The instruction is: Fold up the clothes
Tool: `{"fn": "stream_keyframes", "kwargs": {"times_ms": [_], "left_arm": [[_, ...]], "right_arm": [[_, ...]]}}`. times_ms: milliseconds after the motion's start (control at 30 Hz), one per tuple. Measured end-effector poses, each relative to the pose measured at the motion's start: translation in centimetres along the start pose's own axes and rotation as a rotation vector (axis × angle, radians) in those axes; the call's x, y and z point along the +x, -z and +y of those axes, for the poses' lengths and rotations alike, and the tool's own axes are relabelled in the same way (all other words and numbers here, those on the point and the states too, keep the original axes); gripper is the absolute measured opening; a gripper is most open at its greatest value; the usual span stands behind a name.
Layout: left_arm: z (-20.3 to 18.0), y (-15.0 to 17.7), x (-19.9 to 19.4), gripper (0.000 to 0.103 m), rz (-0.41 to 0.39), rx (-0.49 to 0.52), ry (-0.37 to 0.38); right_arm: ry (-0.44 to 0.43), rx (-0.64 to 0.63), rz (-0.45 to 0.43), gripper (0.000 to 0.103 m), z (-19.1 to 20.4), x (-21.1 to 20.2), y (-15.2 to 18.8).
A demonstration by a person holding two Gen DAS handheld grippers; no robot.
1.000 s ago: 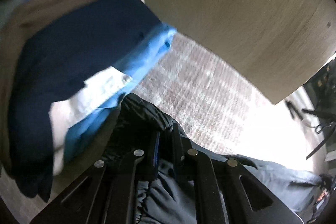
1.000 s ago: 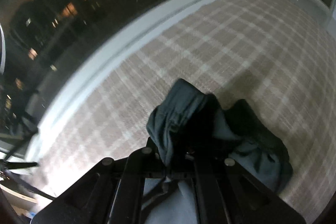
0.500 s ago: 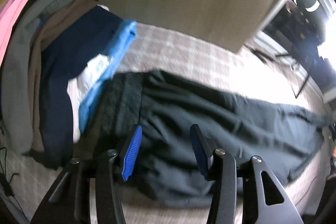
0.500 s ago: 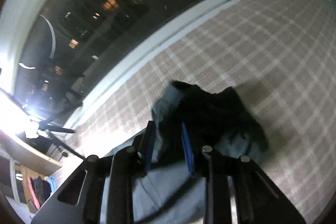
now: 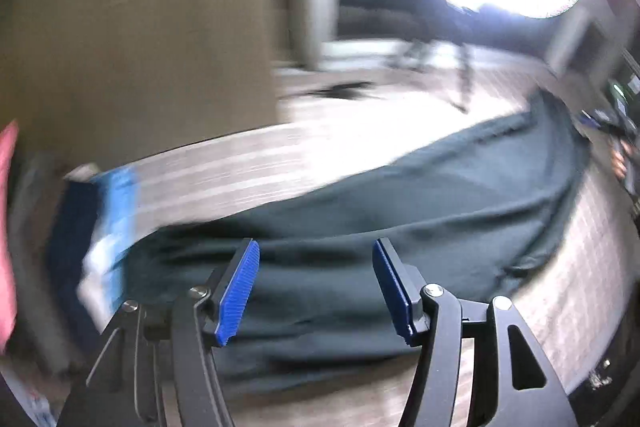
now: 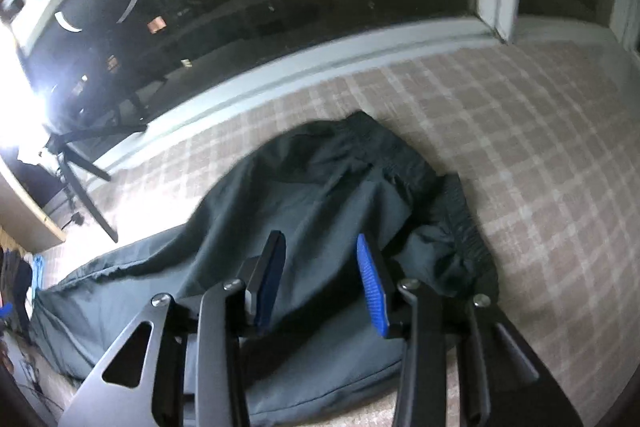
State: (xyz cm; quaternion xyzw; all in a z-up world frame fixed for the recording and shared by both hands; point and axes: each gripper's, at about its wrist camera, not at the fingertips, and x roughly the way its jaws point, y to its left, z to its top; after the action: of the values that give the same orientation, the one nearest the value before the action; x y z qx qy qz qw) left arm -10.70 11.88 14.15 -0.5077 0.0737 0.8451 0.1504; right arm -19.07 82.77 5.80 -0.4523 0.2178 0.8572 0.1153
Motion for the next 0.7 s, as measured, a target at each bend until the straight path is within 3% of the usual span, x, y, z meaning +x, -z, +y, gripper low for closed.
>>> {"fn": "stream_keyframes", "kwargs": {"times_ms": [200,333,533,633,700], "left_arm": [[-9.4,1.0,4.2,0.057,0.103,0.302,0.102],[-12.4,3.4,4.8,0.057,0.141,0.367,0.129],[-12.8,4.8,7.3,0.057,0.171,0.386,0.064],[-10.9,3.6,8.1,0.049,0.174,0.298,0.009],[-9.5,3.0,7.6,0.048,0.156,0.217,0.037]], "right_arm": [[-0.082,0.047,0.076,0.037,-1.4,-0.4,3.9],[-0.264,0.129,0.125,0.037,-0.3,-0.8,8.0],[-0.469,-0.218,0.255,0.037,12.8,-0.6,14.8],[-0.561,-0.412,0.316,0.037,19.9,0.3,17.3],[-0.584,-0.515,0.352,0.037,23.9,1.2,18.6]]}}
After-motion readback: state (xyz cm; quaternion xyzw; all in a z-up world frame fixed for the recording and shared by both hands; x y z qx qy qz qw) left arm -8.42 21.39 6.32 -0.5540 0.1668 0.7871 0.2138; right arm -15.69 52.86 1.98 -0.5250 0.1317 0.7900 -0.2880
